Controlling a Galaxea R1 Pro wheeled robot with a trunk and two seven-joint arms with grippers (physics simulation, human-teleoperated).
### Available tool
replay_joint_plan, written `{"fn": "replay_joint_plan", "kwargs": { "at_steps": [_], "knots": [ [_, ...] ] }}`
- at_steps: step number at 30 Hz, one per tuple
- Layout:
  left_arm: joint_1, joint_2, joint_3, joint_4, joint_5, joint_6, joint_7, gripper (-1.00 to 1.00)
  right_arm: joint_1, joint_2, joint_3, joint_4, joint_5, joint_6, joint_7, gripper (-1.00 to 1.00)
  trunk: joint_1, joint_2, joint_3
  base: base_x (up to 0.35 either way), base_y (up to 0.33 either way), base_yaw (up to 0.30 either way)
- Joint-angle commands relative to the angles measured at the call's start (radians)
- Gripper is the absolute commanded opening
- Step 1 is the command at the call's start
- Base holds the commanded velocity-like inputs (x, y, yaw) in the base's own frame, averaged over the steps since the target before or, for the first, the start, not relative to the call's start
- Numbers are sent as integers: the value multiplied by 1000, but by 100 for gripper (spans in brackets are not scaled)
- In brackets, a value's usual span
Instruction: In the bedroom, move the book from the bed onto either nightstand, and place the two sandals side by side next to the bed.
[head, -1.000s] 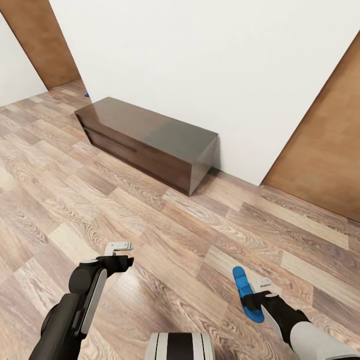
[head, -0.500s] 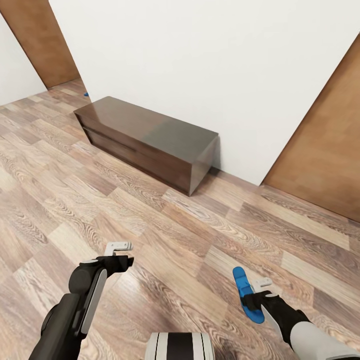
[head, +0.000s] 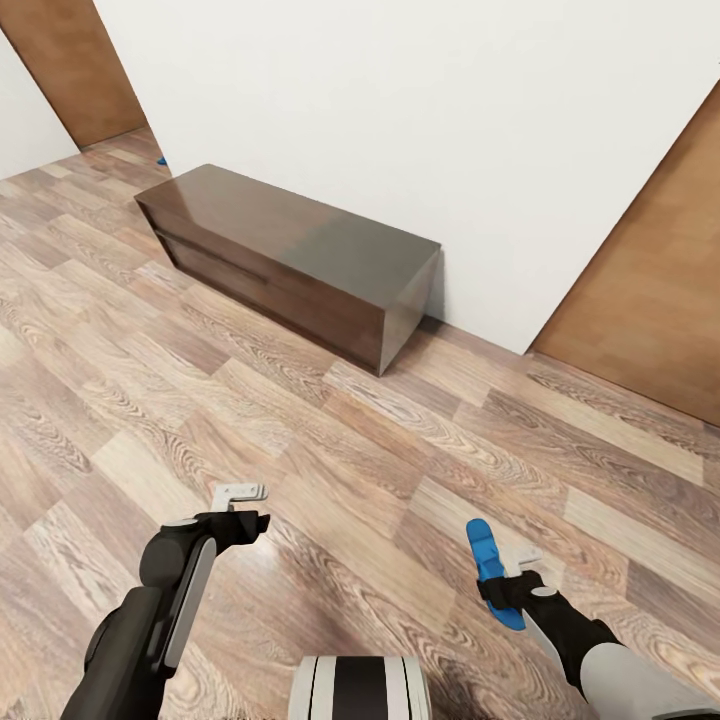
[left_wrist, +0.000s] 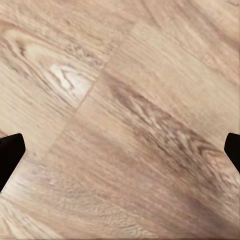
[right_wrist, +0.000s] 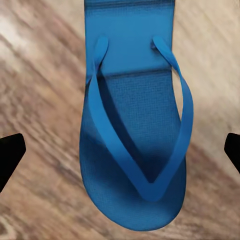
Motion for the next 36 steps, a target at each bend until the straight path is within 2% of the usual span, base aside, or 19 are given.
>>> {"fn": "replay_joint_plan", "kwargs": {
  "at_steps": [1, 11, 24, 36],
  "knots": [
    [0, -1, 0, -1, 1, 4, 5, 100, 0, -1, 5, -3, 2, 3, 2, 100, 0, -1, -5, 0, 0, 0],
    [0, -3, 0, -1, 1, 4, 5, 100, 0, -1, 5, -3, 2, -9, 1, 100, 5, -3, -43, 0, 0, 0],
    [0, -3, -1, -1, 1, 4, 5, 100, 0, -1, 5, -2, 0, -7, 0, 100, 5, -3, -43, 2, -2, 0],
    [0, -3, -8, 1, 0, 4, 5, 100, 0, -1, 5, -2, 0, -4, -2, 100, 5, -3, -43, 84, -83, 0]
  ]
}}
